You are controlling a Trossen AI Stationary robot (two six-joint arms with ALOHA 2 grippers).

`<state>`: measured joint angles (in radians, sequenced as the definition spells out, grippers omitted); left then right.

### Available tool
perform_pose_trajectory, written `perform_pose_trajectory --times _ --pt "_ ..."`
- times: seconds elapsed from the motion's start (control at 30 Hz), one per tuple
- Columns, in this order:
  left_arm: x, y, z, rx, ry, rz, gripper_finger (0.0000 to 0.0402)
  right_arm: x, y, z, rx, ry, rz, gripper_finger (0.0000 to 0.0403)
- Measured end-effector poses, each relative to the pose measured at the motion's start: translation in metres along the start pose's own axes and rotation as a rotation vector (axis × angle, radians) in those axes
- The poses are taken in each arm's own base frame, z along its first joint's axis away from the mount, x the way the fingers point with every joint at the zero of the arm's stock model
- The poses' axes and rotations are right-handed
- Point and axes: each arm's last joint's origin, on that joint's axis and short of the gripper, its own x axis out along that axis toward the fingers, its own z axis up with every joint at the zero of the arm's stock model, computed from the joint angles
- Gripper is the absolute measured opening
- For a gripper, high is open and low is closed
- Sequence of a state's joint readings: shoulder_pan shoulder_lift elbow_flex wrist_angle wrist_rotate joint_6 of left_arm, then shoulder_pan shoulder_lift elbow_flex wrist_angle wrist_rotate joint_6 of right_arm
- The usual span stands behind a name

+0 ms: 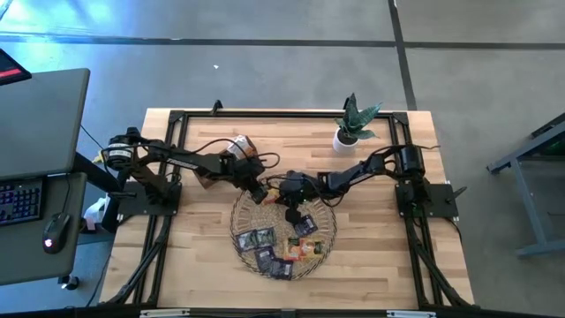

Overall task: Pick & Place Tea
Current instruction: Put the top left orange tea bag into the middle compartment of the wooden organizer

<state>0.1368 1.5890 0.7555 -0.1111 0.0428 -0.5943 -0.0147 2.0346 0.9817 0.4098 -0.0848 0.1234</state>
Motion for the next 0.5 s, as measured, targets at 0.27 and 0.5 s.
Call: perform_pose_trajectory --times 0.27,0.5 --pt "-0.004 0.002 0.0 0.004 -0.016 0.063 0.0153 0.0 0.0 0.0 0.0 0.001 0.0 0.0" --pt "0.012 -0.004 -0.008 0.01 0.031 0.034 0.0153 0.0 0.0 0.0 0.0 0.003 0.005 0.0"
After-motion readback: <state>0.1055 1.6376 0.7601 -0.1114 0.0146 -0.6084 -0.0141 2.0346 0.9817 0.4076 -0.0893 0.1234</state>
